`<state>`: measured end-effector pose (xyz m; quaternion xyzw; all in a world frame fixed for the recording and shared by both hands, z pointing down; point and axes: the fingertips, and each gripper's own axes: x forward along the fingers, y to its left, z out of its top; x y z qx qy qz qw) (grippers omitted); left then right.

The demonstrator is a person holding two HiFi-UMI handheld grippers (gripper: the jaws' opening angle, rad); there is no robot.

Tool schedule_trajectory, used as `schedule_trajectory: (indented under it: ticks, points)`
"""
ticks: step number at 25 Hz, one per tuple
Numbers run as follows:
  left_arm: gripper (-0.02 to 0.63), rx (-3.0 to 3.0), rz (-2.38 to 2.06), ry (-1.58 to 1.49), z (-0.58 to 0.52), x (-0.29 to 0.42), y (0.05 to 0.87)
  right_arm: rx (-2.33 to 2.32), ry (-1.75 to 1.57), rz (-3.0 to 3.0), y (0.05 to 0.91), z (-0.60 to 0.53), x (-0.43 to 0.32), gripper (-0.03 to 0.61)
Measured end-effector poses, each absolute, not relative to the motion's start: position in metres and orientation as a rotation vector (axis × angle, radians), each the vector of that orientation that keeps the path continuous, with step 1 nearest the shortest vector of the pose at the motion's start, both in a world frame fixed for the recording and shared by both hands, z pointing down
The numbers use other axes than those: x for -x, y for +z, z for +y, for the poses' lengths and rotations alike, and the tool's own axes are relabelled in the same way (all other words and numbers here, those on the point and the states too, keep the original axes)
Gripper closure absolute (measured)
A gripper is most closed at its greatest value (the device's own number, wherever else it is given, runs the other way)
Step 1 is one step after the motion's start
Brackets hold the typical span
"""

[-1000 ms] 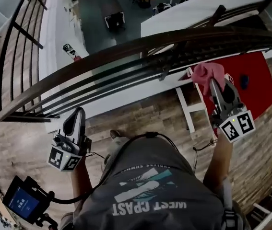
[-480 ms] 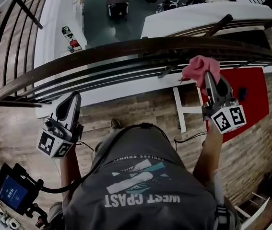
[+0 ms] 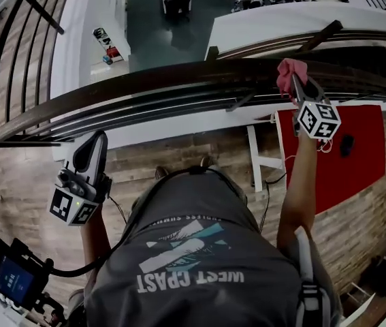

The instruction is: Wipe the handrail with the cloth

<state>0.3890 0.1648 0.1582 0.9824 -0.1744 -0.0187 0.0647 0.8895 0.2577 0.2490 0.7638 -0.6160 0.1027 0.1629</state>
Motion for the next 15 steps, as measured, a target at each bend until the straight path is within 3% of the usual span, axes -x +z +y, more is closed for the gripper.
schedule_trajectory:
  ticks: [5, 9, 15]
  points:
    - [0.611, -2.950, -0.536, -0.037, 0.186, -0.465, 0.140, -1.997, 0.426, -1.857, 0.319, 0.179, -0.921, 0.528]
    - [0.611, -2.941, -0.570, -0.012, 0.197, -0.516, 0.152, -1.919, 0.346, -1.969, 0.344, 0.163, -0.914, 0.528]
    - [0.611, -2.902, -0.500, -0.031, 0.210, -0.586, 0.156, -2.194, 0.415, -1.765, 0.348, 0.219, -1.053, 0.528]
